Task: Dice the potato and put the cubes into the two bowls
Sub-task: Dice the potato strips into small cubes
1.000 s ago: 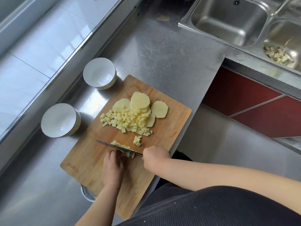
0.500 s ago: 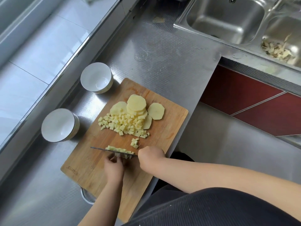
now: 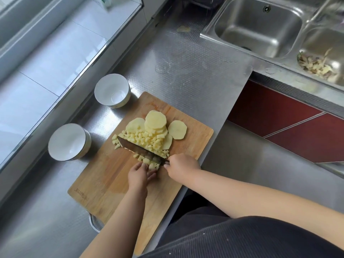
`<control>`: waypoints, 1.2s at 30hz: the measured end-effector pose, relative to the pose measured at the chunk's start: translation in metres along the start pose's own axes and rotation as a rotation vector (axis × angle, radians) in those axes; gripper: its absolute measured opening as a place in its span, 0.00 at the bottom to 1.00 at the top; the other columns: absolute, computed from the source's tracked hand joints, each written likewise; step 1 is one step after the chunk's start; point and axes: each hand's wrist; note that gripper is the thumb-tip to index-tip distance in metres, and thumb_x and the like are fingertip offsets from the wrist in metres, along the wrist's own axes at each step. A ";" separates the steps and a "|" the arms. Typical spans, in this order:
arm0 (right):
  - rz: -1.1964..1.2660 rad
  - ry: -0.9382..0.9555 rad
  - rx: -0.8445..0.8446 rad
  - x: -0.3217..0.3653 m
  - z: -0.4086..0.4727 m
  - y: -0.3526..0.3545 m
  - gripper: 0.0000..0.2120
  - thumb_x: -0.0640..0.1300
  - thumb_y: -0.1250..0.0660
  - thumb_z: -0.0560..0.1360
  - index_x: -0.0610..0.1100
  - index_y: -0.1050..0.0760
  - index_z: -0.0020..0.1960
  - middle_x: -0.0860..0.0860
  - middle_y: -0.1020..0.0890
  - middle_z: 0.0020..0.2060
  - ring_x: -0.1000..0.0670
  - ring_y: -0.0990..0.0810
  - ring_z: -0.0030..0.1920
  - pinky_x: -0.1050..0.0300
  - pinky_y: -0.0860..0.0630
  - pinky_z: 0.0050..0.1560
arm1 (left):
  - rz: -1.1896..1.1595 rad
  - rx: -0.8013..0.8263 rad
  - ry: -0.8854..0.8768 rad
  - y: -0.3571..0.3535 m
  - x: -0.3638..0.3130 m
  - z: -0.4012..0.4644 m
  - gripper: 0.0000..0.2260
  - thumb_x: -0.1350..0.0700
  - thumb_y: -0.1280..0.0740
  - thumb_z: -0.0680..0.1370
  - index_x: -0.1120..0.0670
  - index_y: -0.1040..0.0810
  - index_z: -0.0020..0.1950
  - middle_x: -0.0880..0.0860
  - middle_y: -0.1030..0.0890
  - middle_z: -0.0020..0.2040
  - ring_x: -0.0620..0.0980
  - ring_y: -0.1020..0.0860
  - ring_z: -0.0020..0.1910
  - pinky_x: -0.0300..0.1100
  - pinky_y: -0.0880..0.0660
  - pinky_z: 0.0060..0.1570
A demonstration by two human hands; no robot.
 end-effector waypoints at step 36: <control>-0.144 0.019 0.170 0.000 0.005 -0.009 0.15 0.51 0.41 0.82 0.41 0.23 0.54 0.47 0.23 0.41 0.43 0.24 0.42 0.57 0.32 0.35 | 0.376 -0.492 -1.016 0.045 -0.059 0.018 0.11 0.58 0.44 0.81 0.62 0.25 0.53 0.61 0.24 0.51 0.55 0.28 0.53 0.36 0.36 0.54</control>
Point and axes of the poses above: each hand's wrist, its own z-axis towards the middle knuckle, its own y-axis out of the back of the hand, x = y × z
